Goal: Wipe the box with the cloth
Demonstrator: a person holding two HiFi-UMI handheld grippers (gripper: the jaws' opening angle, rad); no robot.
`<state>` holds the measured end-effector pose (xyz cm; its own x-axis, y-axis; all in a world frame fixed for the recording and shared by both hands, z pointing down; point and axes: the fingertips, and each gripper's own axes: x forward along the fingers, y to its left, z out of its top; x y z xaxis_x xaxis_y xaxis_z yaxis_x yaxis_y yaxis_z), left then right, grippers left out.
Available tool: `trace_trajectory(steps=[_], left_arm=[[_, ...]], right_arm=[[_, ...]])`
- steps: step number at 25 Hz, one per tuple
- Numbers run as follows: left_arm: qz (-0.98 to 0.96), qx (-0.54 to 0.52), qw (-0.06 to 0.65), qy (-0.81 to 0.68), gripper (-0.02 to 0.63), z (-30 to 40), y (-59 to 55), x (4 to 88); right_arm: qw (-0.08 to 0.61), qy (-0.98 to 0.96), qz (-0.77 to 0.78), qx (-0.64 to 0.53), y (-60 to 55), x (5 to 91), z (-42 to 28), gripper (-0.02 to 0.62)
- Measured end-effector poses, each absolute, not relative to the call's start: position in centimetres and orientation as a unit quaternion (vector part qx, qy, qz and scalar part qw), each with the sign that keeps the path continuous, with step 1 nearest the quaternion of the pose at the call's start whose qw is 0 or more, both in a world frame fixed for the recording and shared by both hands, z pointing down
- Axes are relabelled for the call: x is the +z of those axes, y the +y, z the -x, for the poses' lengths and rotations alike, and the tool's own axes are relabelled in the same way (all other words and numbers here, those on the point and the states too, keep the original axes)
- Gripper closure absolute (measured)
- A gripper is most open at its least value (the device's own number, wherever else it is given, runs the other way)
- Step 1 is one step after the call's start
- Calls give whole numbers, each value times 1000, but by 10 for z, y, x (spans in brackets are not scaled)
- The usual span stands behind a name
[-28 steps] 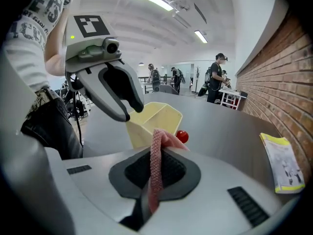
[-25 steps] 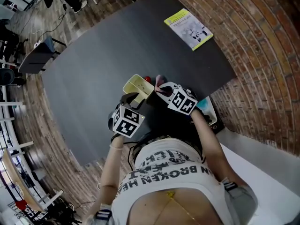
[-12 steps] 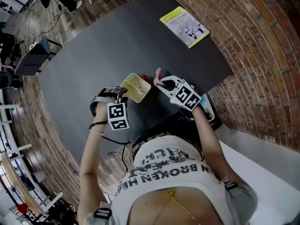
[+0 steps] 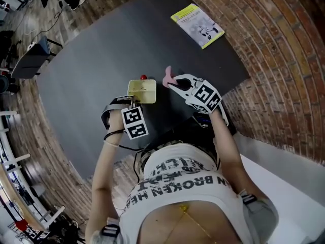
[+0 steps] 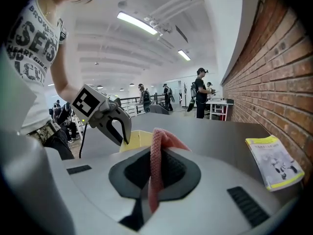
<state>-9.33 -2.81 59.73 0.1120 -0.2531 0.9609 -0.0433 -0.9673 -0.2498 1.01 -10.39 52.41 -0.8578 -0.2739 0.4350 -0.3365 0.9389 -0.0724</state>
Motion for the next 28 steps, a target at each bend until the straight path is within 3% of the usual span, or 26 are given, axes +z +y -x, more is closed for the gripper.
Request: trace_trajectory(steps=[5, 14, 17, 28], left_arm=[[774, -616, -12, 144, 577, 82, -16, 597], [819, -546, -82, 159, 575, 83, -17, 601], [828, -528, -88, 164, 577, 83, -19, 601], [832, -532, -89, 131, 589, 84, -20, 600]], right_arm=[[213, -964, -145, 67, -106, 524, -9, 578], [291, -950, -106, 39, -114, 567, 17, 578], [333, -940, -79, 12, -117, 589, 28, 578], [384, -922, 7, -38, -123, 617, 64, 578]])
